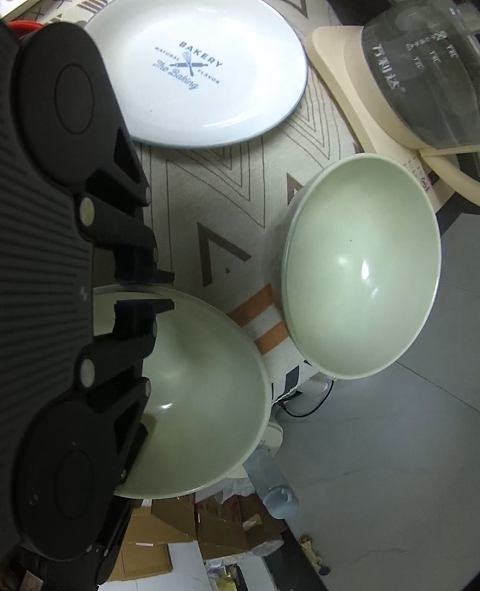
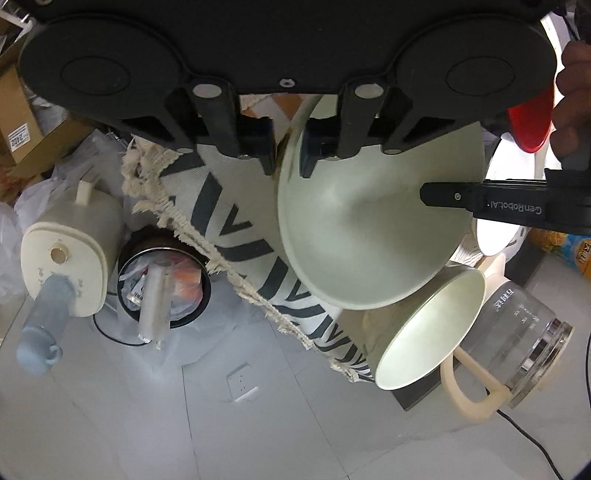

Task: Organize plates and bowls
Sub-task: 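Lift the green bowl with the right gripper over the red bowl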

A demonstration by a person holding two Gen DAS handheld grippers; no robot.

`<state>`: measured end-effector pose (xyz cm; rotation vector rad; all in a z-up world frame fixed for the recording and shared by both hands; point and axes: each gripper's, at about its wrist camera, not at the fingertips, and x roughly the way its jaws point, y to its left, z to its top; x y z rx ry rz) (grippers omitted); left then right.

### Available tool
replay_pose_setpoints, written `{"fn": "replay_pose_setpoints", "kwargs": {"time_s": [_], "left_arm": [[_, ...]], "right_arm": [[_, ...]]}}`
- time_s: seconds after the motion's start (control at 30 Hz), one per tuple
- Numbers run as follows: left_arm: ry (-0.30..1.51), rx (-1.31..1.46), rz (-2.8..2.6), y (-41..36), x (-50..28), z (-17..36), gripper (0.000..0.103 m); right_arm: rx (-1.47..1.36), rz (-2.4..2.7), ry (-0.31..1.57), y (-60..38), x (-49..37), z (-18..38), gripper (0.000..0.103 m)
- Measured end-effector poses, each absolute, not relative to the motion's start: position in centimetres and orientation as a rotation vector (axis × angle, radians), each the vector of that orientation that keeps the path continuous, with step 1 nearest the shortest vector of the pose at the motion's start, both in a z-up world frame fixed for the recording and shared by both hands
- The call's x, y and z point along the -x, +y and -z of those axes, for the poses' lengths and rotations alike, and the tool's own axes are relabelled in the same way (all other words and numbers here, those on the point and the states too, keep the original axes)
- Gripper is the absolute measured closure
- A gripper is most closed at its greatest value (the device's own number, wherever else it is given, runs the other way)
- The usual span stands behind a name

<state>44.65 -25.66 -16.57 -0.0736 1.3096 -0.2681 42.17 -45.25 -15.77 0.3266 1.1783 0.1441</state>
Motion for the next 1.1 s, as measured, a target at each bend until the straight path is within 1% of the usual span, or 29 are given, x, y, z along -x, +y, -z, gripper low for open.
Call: {"fn": "replay_pose_setpoints", "kwargs": {"time_s": [0.17, 0.6, 1.1], "left_arm": [[1.271, 0.113, 0.284, -25.0, -44.1, 15.0, 0.097], [1.174, 0.164, 0.274, -22.6, -41.9, 9.5, 0.097], [1.07, 0.182, 0.243, -17.4, -39.1, 5.9, 0.096]], "right_arm": [[-0.347, -0.141, 1.166, -45.3, -41.9, 15.0, 0.089], [-0.269, -0.18, 1.018, -44.1, -41.6, 9.6, 0.089], [-0.216, -0.249, 0.914, -39.7, -39.8, 5.5, 0.088]]}}
